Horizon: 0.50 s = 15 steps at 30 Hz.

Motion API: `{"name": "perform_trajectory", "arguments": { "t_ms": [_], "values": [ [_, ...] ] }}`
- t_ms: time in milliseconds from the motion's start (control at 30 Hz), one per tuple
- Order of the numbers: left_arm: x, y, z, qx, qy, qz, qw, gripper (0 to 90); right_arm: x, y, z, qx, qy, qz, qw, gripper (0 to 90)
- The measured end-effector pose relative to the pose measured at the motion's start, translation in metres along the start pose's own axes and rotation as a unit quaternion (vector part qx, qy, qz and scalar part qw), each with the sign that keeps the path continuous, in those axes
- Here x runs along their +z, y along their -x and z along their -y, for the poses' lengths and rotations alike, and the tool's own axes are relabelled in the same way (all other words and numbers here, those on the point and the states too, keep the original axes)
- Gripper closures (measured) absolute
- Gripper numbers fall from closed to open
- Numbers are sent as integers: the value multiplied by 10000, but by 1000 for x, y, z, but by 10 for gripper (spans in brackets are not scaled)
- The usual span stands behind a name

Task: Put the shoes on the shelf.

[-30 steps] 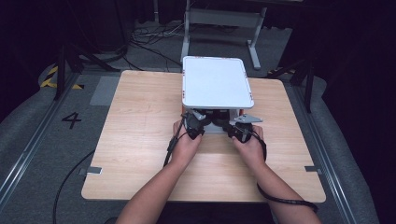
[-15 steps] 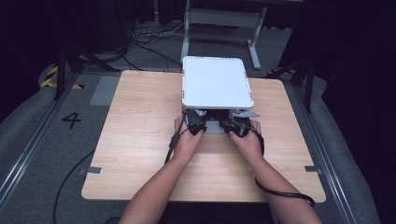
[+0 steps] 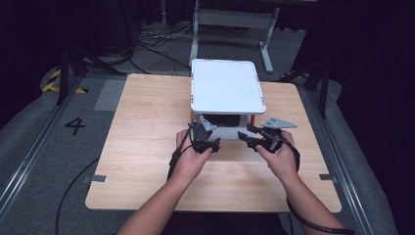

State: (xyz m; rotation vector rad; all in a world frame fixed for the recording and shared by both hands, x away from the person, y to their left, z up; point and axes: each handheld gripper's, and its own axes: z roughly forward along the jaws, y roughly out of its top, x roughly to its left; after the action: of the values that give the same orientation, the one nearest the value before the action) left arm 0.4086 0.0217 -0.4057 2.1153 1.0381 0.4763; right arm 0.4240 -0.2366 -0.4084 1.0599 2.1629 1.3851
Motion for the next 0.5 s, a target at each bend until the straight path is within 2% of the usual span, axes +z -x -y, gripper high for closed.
{"name": "perform_trajectory", "arguments": {
  "t_ms": [67,133,167,200,233,300,333,467,500],
  "values": [
    [-12,-1,-1,-70,-6,69,10000,328,-11,3,-5,61,53,-20,10000,423],
    [-24,-5,-1,-67,-115,15,9999,301,-22,7,-8,62,34,31,10000,406],
    [-29,-7,0,-6,-180,-56,9998,283,-28,9,-9,47,-10,64,10000,383],
    [-39,-13,4,-15,-303,-87,9995,268,-38,13,-12,-39,-167,156,9997,322],
    [-39,-13,4,-15,-303,-87,9995,254,-38,13,-12,-39,-167,156,9997,322],
    [-46,-22,7,26,-393,-107,9992,238,-50,19,-13,-12,-347,268,9990,272],
    [-50,-27,10,26,-388,-142,9991,226,-54,22,-13,-76,-404,309,9987,244],
    [-65,-47,19,35,-520,-261,9983,185,-72,31,-14,-205,-470,440,9977,191],
    [-69,-53,23,117,-633,-260,9976,173,-77,32,-13,-194,-433,454,9978,188]
  ]
}}
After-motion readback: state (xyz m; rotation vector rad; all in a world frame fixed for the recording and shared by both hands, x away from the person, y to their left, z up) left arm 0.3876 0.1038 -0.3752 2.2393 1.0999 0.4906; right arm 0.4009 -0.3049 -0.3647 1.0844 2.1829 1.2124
